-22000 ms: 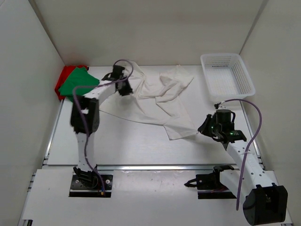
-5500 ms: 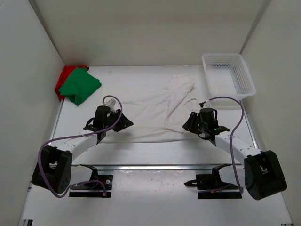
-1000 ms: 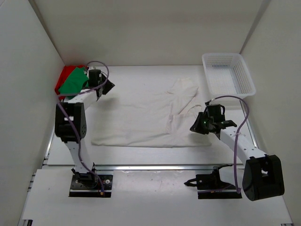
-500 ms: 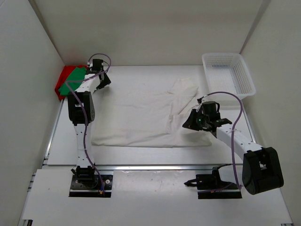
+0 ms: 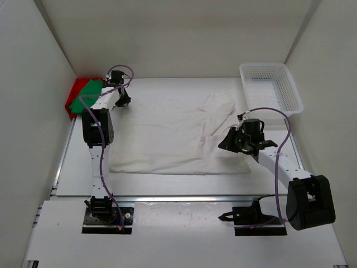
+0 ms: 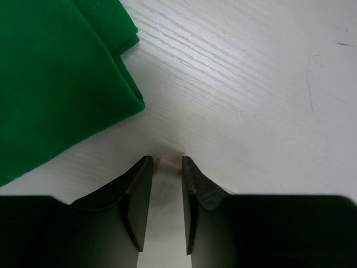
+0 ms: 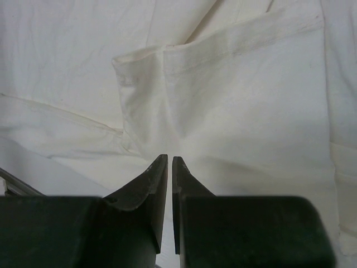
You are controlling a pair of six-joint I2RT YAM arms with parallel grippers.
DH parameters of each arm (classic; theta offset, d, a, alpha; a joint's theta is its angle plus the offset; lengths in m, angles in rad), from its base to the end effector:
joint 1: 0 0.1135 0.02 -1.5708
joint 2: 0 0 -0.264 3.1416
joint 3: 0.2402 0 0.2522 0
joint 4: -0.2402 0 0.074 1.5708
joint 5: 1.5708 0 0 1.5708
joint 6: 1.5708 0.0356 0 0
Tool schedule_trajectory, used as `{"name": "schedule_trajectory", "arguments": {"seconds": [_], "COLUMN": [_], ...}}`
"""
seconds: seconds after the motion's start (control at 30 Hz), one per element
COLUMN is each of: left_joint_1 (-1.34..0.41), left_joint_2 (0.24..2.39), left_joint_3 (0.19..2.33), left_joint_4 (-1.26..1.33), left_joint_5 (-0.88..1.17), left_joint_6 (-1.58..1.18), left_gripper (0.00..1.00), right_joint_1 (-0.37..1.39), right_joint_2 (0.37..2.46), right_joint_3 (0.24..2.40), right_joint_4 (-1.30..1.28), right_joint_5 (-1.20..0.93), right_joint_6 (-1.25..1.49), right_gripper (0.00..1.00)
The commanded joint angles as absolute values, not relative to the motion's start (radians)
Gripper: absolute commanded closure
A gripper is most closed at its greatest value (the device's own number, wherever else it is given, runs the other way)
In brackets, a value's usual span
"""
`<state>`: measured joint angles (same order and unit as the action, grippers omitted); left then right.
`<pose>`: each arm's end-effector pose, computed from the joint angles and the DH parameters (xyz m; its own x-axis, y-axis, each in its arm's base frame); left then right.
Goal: Fold and stack the t-shirts
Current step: Grap the side of the flattened tshirt furthest away from the robot with both arms
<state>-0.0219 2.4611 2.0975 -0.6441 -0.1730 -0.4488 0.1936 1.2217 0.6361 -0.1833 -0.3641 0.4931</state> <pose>0.5337 -0.0056 0.1563 -0.7312 -0.4115 -0.5441 -0.4301 0.8972 -0.1005 0.2371 0.0594 0.2016 -0.8050 0.2929 -0.5158 -0.0566 0.8277 0.5583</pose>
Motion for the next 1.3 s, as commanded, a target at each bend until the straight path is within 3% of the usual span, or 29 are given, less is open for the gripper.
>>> {"name": "schedule_trajectory", "arguments": {"seconds": [0.0,0.07,0.13,0.27,0.53,0.77,0.97,1.07,1.17,1.27], "left_joint_1": [-0.029,-0.031,-0.034,-0.034,-0.044,-0.048,-0.034,-0.026,-0.029,-0.029], "left_joint_2": [2.405,2.411,2.41,2.387,2.201,2.217,2.224,2.224,2.229,2.227], "left_joint_3": [2.069,2.077,2.079,2.082,1.844,1.879,1.879,1.882,1.884,1.891], "left_joint_4": [-0.658,-0.661,-0.663,-0.658,-0.462,-0.486,-0.476,-0.476,-0.482,-0.483], "left_joint_5": [-0.178,-0.17,-0.179,-0.163,-0.127,-0.104,-0.074,-0.069,-0.071,-0.066], "left_joint_6": [-0.43,-0.434,-0.431,-0.439,-0.472,-0.46,-0.471,-0.479,-0.482,-0.485], "left_gripper": [0.63,0.69,0.82,1.0,1.0,1.0,1.0,1.0,1.0,1.0], "right_joint_1": [0.181,0.166,0.149,0.123,0.064,0.074,0.065,0.046,0.046,0.057], "right_joint_2": [1.23,1.251,1.299,1.484,1.981,2.308,2.64,2.608,2.681,2.665], "right_joint_3": [0.67,0.684,0.722,0.907,1.49,1.943,2.534,2.402,2.515,2.488], "right_joint_4": [-0.114,-0.072,-0.016,0.021,-0.063,-0.302,-0.552,-0.471,-0.525,-0.502], "right_joint_5": [-0.377,-0.371,-0.341,-0.24,-0.037,0.061,0.078,0.019,-0.032,-0.038], "right_joint_6": [0.492,0.508,0.52,0.488,0.371,0.304,0.25,0.291,0.291,0.284], "right_gripper": [0.92,0.91,0.86,0.79,0.7,0.68,0.58,0.56,0.58,0.59]}}
